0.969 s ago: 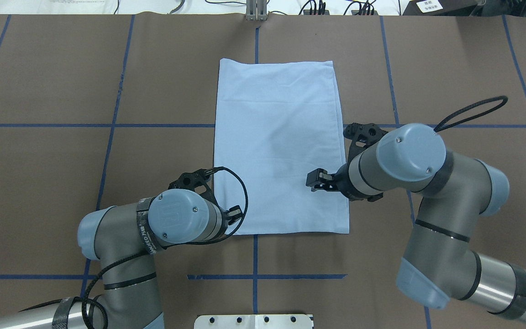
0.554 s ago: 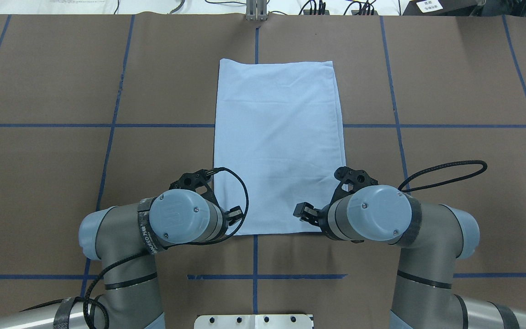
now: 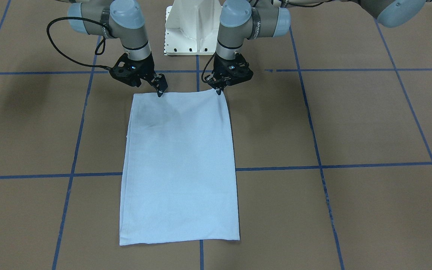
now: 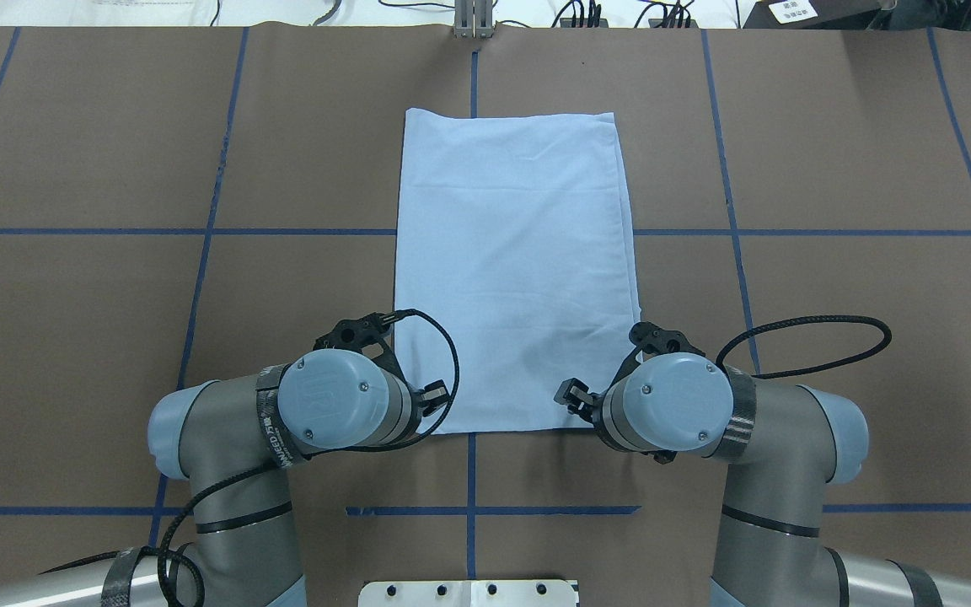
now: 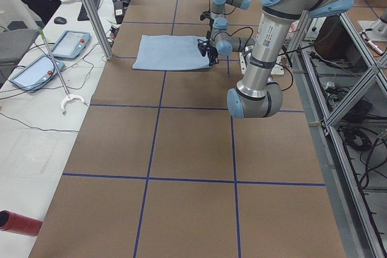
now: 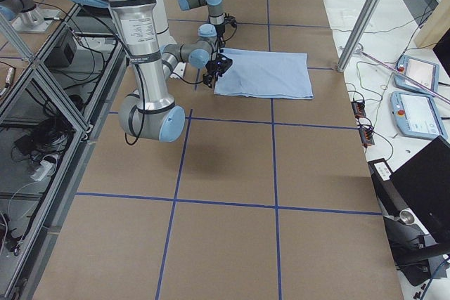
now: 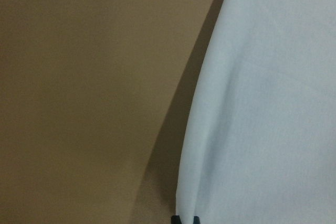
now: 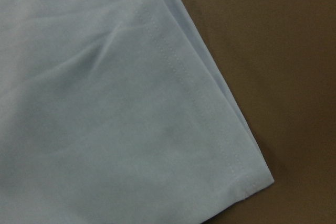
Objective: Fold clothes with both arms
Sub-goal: 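Grasp the shirt's near corners with both grippers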
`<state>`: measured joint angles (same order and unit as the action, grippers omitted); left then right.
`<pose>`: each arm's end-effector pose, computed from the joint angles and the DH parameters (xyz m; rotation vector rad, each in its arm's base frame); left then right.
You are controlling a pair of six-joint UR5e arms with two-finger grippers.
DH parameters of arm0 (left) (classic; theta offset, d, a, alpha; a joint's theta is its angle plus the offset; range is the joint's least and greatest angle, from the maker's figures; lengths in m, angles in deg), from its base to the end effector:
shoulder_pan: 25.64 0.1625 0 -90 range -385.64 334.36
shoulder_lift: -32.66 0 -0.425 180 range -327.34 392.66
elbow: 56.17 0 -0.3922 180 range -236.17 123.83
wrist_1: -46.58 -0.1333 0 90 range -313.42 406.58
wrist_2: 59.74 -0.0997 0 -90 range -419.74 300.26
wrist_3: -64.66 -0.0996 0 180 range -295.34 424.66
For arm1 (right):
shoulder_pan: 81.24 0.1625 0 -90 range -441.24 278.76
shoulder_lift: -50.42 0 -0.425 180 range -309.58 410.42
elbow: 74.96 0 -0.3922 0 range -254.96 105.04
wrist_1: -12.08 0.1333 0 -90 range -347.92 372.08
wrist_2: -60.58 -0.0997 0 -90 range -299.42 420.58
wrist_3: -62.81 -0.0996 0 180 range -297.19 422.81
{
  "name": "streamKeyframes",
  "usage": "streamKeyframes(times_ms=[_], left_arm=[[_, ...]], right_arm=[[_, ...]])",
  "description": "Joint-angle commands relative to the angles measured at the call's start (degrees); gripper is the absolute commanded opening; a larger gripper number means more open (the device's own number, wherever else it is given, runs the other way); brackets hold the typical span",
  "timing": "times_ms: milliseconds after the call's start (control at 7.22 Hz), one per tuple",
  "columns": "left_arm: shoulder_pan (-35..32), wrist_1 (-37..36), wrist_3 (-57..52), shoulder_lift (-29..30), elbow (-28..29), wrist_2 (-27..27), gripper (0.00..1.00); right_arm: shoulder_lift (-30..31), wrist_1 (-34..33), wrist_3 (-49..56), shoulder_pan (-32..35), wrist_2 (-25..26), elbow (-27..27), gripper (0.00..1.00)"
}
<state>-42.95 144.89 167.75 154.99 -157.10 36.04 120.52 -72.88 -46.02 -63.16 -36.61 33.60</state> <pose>0.5863 -0.3118 0.2363 -0.0614 0.9103 -0.4483 -0.5254 -0.2986 0.3212 -0.1261 -0.7681 0.5643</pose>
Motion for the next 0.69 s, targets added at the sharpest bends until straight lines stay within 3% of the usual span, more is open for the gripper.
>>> streamKeyframes(times_ms=[0, 554], left_arm=[[0.0, 0.1, 0.1, -0.1, 0.3, -0.1, 0.0], [0.1, 0.3, 0.0, -0.1, 0.3, -0.2, 0.0]], right_arm=[[-2.1, -0.6, -0.2, 0.6, 0.1, -2.3, 1.0], [-3.5, -0.6, -0.2, 1.1, 0.0, -4.8, 1.0]])
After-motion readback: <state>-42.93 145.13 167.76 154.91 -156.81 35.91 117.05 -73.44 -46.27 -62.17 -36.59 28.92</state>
